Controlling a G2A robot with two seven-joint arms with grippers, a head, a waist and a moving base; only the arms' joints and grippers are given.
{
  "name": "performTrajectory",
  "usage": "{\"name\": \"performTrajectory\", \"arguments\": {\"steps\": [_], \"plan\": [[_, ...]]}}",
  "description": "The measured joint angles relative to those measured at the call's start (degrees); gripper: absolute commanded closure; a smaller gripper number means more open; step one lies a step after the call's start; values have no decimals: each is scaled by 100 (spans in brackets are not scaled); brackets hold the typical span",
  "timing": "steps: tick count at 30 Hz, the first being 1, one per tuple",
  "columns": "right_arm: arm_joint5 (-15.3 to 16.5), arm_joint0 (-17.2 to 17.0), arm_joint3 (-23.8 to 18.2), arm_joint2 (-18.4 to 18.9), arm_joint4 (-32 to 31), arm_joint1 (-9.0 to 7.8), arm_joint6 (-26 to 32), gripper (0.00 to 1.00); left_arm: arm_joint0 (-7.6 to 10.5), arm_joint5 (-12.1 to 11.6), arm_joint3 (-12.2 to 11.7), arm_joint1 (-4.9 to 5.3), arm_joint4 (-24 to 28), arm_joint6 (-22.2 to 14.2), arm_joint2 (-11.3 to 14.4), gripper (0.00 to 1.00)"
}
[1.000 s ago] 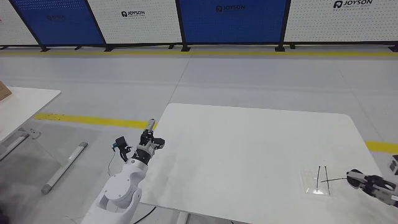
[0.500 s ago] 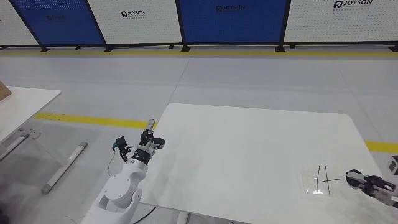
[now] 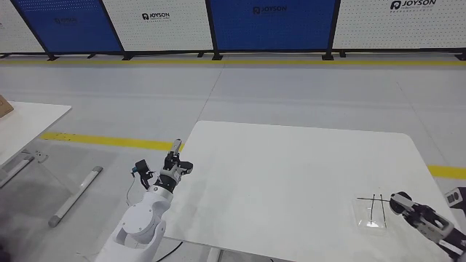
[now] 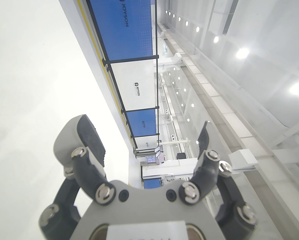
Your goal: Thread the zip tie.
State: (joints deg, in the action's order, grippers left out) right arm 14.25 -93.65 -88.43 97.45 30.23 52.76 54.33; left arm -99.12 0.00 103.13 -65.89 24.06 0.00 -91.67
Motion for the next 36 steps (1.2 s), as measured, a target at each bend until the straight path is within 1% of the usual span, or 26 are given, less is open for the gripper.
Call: {"name": "performTrajectory", "arguments": {"steps": [9,11,13,14,16,17,18,28,29,31,33,34,36], "plan": [[14,-7,-21,-19,40,11,-45,100,0,0,0,0,0,0,0,0],[101,-56,-93,-110,291,58,-277,100,0,0,0,0,0,0,0,0],[244,-193,-344,-321,840,139,-615,100,0,0,0,0,0,0,0,0],[381,-280,-537,-427,1019,176,-726,100,0,0,0,0,0,0,0,0],[557,-372,-845,-570,921,233,-1066,100,0,0,0,0,0,0,0,0],[555,-400,-962,-638,714,257,-1314,100,0,0,0,0,0,0,0,0],[538,-404,-987,-653,618,262,-1411,100,0,0,0,0,0,0,0,0],[523,-399,-973,-646,601,259,-1406,100,11,-11,17,-1,-1,-5,7,0],[523,-399,-973,-646,601,259,-1406,100,33,-33,63,-5,-15,-22,30,0],[523,-399,-973,-646,601,259,-1406,100,91,-60,221,-18,-123,-69,156,0],[523,-399,-973,-646,600,259,-1406,100,149,-46,375,-31,-324,-215,386,0],[523,-399,-973,-646,600,259,-1406,100,183,-8,401,-38,-391,-289,502,0],[523,-399,-973,-646,600,259,-1406,100,275,138,412,-53,-510,-533,811,0]]}}
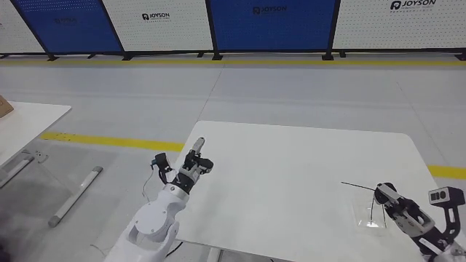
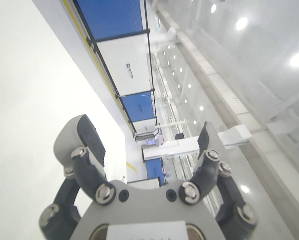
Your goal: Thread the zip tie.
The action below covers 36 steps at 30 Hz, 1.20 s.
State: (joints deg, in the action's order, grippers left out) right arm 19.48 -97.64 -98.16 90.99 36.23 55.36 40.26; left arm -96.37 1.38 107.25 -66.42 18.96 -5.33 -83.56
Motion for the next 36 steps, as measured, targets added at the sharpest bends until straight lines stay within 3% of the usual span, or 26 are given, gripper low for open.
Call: {"name": "performTrajectory", "arguments": {"steps": [5,8,17,20,23,26,28,30,32,36], "plan": [[0,0,0,0,0,0,0,100,179,167,-313,-43,-261,-424,683,0],[0,0,0,0,0,0,0,100,257,169,-469,-57,-232,-351,743,0],[0,0,-1,0,-1,0,-1,100,263,163,-484,-52,-262,-417,748,0],[-3,25,-125,-103,-312,20,-189,100,279,52,-593,-5,-299,-1056,682,0],[-40,114,-210,-435,-736,64,-311,100,192,-379,-677,91,-181,-2302,465,0],[-86,239,-190,-758,-980,108,-369,100,116,-809,-736,165,-117,-3321,318,0],[-99,310,-165,-951,-1121,136,-413,100,96,-980,-753,186,-63,-3706,324,0],[-121,392,-111,-1125,-1255,163,-464,100,124,-1041,-794,188,-91,-3813,373,0],[-131,417,-91,-1158,-1285,168,-481,100,141,-1038,-807,182,-215,-3568,394,0],[-130,413,-93,-1149,-1278,167,-478,100,139,-1034,-806,181,-200,-3516,393,0]]}}
